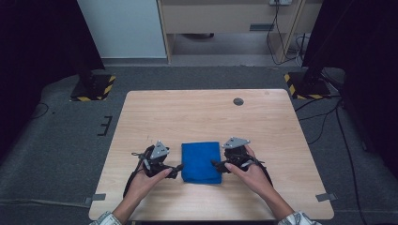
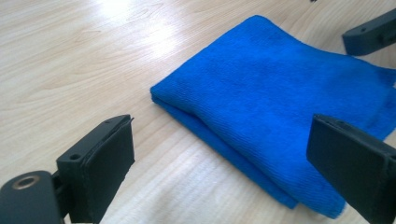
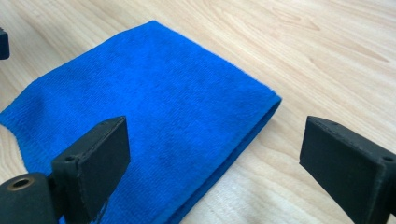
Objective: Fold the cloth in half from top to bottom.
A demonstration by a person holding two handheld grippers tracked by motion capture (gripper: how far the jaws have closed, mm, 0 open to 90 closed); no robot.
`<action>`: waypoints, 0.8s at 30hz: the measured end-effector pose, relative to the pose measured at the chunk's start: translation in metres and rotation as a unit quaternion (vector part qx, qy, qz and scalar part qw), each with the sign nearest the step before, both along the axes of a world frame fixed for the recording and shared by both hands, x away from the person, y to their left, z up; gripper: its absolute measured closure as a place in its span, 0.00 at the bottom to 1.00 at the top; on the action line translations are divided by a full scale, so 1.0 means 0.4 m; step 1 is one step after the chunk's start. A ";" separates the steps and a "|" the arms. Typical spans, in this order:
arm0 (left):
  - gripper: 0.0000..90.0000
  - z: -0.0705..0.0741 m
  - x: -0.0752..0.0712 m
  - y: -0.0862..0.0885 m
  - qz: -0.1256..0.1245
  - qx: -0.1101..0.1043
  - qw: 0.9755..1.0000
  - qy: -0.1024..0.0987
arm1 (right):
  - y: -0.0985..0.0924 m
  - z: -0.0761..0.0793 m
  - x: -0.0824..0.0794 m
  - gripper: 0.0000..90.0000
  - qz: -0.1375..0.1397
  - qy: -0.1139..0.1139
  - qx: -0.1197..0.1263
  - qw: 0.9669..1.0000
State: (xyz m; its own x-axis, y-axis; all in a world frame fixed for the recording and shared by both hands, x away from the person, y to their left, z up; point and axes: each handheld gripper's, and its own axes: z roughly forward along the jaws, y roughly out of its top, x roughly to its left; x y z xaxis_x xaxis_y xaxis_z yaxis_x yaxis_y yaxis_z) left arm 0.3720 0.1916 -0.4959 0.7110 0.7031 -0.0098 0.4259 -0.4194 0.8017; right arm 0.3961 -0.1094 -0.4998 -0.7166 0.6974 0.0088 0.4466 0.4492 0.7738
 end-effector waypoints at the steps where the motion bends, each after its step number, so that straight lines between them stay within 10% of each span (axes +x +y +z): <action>1: 0.08 0.003 0.006 0.002 0.003 0.000 1.000 -0.002 | -0.001 0.002 0.002 0.10 -0.001 0.000 0.000 1.000; 14: 0.07 0.019 0.067 0.027 0.008 0.000 1.000 -0.007 | -0.044 0.042 0.043 0.11 -0.029 -0.014 0.008 0.999; 24: 0.07 0.014 0.091 0.108 0.060 0.003 0.998 -0.010 | -0.121 0.059 0.065 0.11 -0.068 -0.033 0.004 0.997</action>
State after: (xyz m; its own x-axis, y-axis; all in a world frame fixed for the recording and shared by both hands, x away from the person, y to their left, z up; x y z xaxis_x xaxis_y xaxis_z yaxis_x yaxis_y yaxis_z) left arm 0.4084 0.2348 -0.4904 0.6210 0.7837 0.0082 0.4578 -0.3713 0.8078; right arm 0.4221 -0.1578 -0.4764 -0.6142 0.7886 -0.0302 0.4509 0.3821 0.8067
